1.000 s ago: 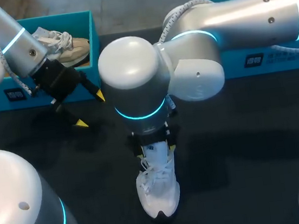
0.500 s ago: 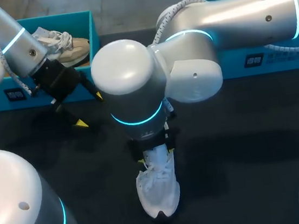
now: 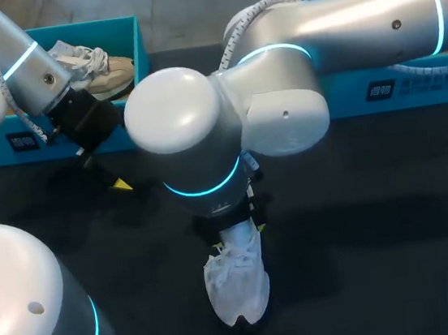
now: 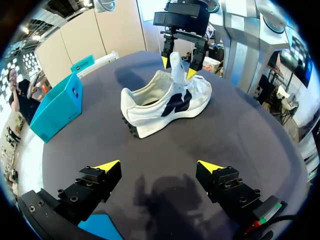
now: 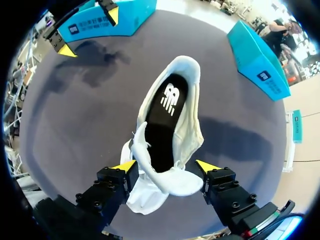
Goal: Take the shoe out of the shoebox, open the shoe tongue, remove and reinsert the insole, then place the shoe into the shoebox
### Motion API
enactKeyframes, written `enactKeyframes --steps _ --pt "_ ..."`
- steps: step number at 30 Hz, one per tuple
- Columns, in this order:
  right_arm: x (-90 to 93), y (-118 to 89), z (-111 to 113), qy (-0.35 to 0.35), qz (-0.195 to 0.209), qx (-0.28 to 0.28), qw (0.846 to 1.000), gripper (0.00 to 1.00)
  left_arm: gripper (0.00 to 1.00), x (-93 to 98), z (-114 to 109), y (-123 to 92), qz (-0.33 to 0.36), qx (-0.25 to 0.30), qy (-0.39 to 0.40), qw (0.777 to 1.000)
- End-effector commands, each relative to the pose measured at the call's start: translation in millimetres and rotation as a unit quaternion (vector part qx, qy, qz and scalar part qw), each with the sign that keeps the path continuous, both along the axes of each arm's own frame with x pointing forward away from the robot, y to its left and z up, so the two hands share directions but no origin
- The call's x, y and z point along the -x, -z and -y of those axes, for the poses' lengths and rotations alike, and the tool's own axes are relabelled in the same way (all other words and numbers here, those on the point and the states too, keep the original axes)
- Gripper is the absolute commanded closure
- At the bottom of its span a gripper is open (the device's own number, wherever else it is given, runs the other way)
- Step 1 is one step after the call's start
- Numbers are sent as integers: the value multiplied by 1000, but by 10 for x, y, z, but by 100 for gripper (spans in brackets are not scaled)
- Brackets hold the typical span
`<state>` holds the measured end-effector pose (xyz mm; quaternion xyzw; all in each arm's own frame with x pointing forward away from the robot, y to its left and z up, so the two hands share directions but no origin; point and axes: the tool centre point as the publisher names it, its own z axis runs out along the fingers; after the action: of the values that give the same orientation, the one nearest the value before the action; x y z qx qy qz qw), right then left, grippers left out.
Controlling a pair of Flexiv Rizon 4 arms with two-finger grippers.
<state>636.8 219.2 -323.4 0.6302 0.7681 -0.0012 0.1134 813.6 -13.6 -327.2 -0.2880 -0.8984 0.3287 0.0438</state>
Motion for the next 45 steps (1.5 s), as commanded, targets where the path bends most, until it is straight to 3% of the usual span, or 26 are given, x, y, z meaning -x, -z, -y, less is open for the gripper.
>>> enactKeyframes --steps 1,6,13,20,30,45 --pt "109 -101 -48 192 44 -19 980 33 0 8 -4 -5 1 -1 0 1000" --pt "174 -212 -73 199 46 -10 979 51 0 8 -4 -5 1 -1 0 1000" --pt "322 -401 -76 212 53 8 976 53 0 8 -4 -5 1 -1 0 1000" --pt "403 -461 -155 213 56 14 975 56 0 8 -4 -5 1 -1 0 1000" --pt "325 -409 -241 216 52 20 975 69 0 8 -4 -5 1 -1 0 1000" --pt "332 -471 -269 222 55 29 973 69 0 8 -4 -5 1 -1 0 1000"
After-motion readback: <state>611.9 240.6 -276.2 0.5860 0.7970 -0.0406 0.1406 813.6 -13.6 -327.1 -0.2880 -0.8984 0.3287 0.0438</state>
